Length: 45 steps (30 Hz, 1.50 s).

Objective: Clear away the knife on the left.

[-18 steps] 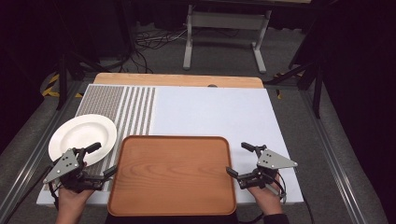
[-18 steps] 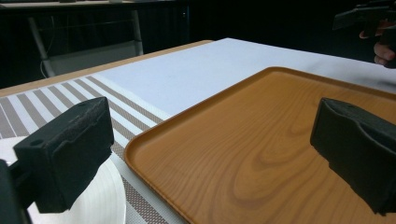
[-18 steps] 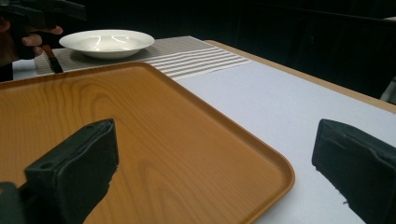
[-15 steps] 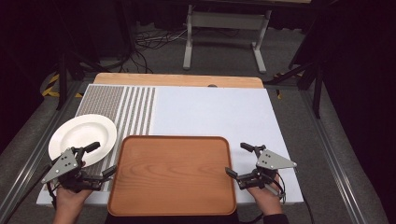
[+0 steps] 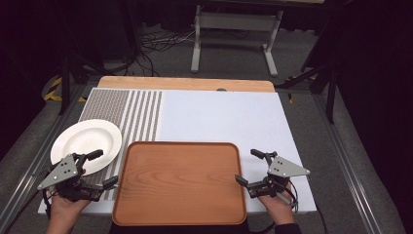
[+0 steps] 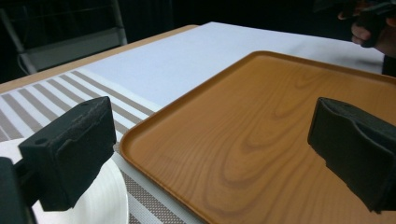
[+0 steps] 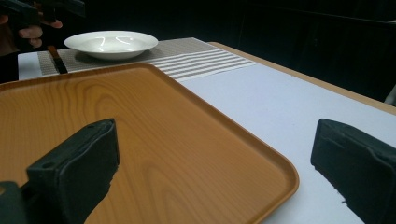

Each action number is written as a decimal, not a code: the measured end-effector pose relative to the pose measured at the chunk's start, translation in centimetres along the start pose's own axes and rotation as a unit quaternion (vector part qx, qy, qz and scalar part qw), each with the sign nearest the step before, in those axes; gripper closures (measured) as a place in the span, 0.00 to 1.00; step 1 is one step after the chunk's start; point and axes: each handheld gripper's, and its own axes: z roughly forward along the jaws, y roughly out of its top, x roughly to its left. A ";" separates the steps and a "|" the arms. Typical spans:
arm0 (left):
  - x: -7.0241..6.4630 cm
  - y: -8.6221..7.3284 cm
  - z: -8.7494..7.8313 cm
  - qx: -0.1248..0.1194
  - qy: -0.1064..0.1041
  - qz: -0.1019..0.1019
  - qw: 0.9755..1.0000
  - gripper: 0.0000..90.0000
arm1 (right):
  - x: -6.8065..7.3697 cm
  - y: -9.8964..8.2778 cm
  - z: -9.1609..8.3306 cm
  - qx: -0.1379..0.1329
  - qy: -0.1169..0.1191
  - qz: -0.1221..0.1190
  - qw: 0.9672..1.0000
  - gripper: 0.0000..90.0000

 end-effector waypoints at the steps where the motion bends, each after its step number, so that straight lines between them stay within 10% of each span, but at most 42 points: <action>1: 0.0 0.1 0.0 0.001 -0.005 0.002 1.000 0.03 | 0.0 0.0 0.0 0.000 0.001 0.000 1.000 0.02; 22: 1.2 2.9 -1.5 0.125 -0.069 0.040 0.989 0.08 | 0.1 -0.1 0.1 0.006 0.009 -0.001 1.000 0.03; 45: 2.1 3.7 -2.4 0.244 -0.099 0.079 0.962 0.15 | 0.2 -0.2 0.4 0.011 0.022 0.001 1.000 0.03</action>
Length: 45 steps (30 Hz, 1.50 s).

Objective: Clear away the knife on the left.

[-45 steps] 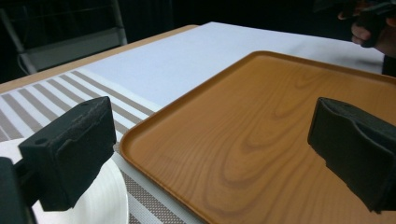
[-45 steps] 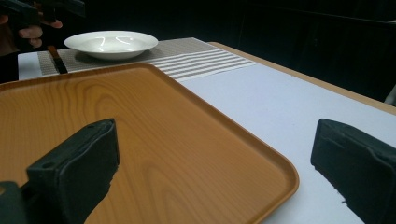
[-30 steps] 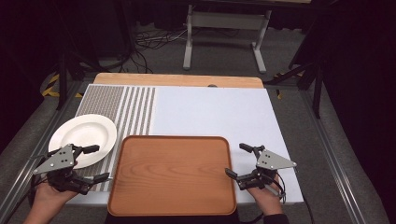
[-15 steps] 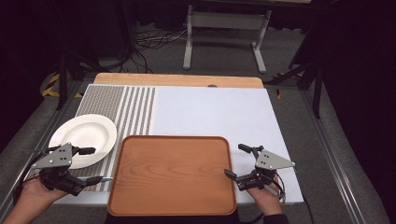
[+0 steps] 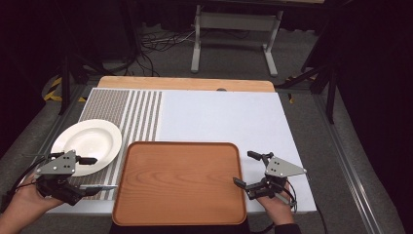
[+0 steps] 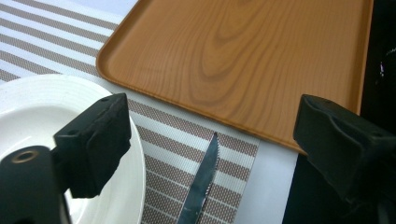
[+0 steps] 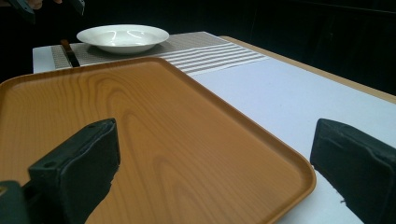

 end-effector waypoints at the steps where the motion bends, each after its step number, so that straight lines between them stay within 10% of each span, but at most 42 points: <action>1: 0.0 0.0 0.0 0.004 -0.004 0.001 1.000 0.17 | 0.0 0.0 0.0 -0.001 0.001 0.000 1.000 0.03; 19: 0.9 -1.2 -0.2 0.129 -0.031 0.035 0.991 0.37 | 0.1 0.1 0.1 -0.004 0.011 0.002 1.000 0.03; 37: 1.1 -2.6 0.6 0.252 -0.001 0.066 0.965 0.49 | 0.3 0.1 0.3 -0.002 0.021 0.001 1.000 0.03; 45: 1.5 -3.0 1.0 0.273 -0.007 0.071 0.959 0.54 | 0.3 0.1 0.3 -0.002 0.027 0.002 1.000 0.03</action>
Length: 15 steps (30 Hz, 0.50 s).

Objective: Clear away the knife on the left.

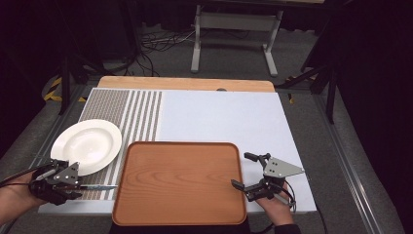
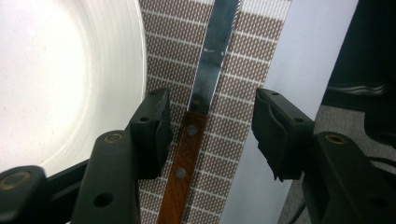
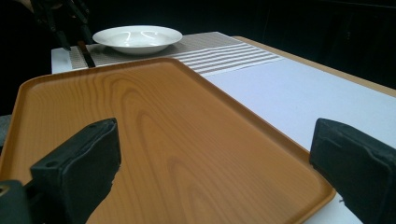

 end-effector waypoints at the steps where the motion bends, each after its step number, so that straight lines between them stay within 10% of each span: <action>1: 0.1 0.0 0.1 0.019 0.004 -0.002 1.000 0.55 | 0.0 0.0 0.0 0.000 0.001 0.000 1.000 0.03; 15: 1.0 0.0 0.5 0.073 0.000 0.021 0.997 0.68 | 0.1 -0.1 0.1 0.002 0.008 0.000 1.000 0.03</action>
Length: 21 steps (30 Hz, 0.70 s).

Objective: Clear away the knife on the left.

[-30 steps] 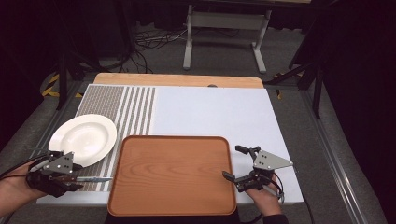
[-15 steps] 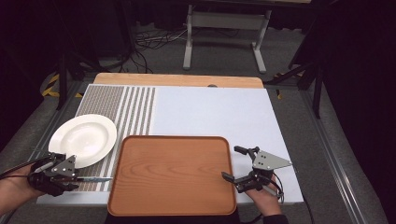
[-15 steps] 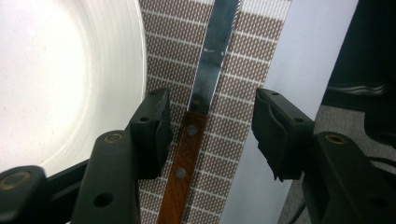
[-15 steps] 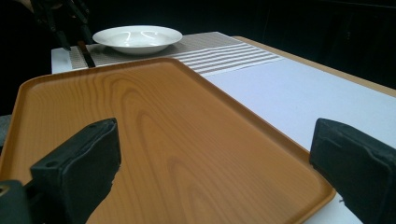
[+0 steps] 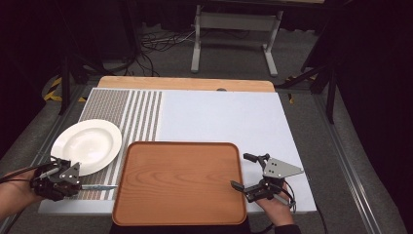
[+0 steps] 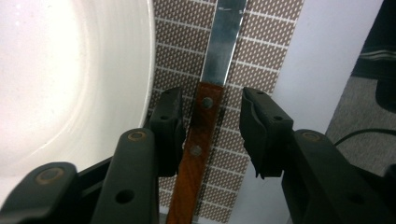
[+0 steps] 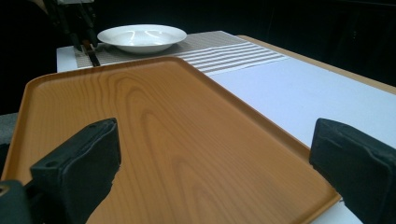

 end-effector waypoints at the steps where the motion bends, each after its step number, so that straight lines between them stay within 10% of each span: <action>1: 0.0 0.0 0.0 0.002 0.000 0.001 1.000 0.70 | 0.0 0.0 0.0 0.001 0.001 -0.001 1.000 0.03; 21: 0.8 1.1 1.0 0.074 -0.017 0.081 0.994 0.85 | 0.2 -0.3 -0.7 -0.008 -0.001 0.008 1.000 0.03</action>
